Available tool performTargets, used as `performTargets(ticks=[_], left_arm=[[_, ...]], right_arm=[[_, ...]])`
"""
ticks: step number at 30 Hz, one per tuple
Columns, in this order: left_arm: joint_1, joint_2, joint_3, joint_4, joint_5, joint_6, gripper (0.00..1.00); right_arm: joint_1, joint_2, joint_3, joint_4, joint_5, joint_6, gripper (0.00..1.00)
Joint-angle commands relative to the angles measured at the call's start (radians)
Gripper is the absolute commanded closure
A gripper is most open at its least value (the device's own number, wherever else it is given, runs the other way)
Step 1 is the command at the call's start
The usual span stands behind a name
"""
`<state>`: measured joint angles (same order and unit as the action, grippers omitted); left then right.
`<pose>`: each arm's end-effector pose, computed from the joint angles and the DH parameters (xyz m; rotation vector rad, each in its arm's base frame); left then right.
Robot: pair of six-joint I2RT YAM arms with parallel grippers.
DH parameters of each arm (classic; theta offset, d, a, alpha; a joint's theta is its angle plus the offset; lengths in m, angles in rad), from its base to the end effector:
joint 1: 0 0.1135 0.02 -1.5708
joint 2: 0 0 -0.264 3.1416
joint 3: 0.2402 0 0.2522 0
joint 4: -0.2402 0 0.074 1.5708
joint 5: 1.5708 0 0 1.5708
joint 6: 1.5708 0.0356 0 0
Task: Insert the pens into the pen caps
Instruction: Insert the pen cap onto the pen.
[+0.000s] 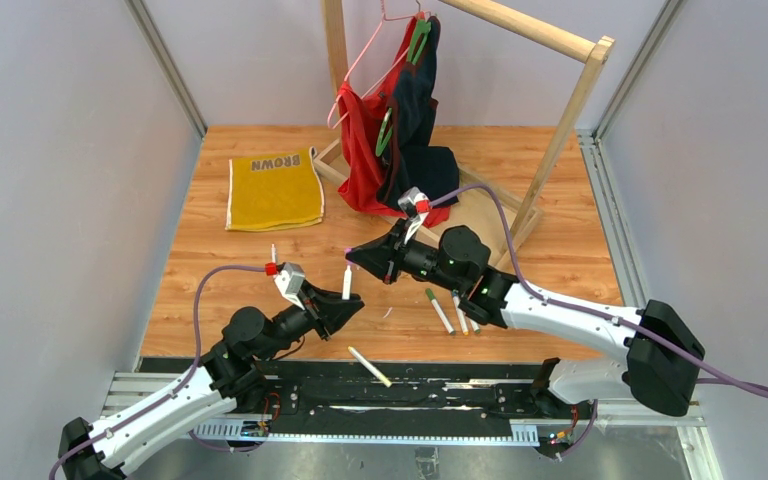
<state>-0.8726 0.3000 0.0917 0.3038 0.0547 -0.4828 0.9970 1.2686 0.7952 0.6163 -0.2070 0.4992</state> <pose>0.0814 -0.1000 0.2100 0.3530 1.5423 -1.1248 0.1537 0.2513 0.3228 -0.5698 1.4769 1.3537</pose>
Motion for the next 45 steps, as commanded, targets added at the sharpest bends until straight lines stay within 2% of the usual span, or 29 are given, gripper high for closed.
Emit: performTargets(ticks=[1,12,23,33,45], left_arm=[[0.003,-0.019,0.023,0.069,-0.034,0.003,1.00],[0.003,-0.012,0.033,0.079,-0.063,-0.003,1.00],[0.004,0.003,0.037,0.082,-0.077,-0.017,1.00],[0.003,0.012,0.050,0.162,-0.118,-0.051,1.00],[0.003,0.034,0.092,0.161,-0.104,-0.004,1.00]], right_arm=[[0.014,0.015,-0.045,0.049,-0.012,0.045,0.99],[0.059,0.034,-0.089,0.126,0.000,0.086,0.99],[0.078,0.038,-0.082,0.134,0.000,0.074,1.00],[0.096,0.041,-0.124,0.160,0.025,0.086,1.00],[0.130,0.052,-0.179,0.161,0.038,0.098,1.00]])
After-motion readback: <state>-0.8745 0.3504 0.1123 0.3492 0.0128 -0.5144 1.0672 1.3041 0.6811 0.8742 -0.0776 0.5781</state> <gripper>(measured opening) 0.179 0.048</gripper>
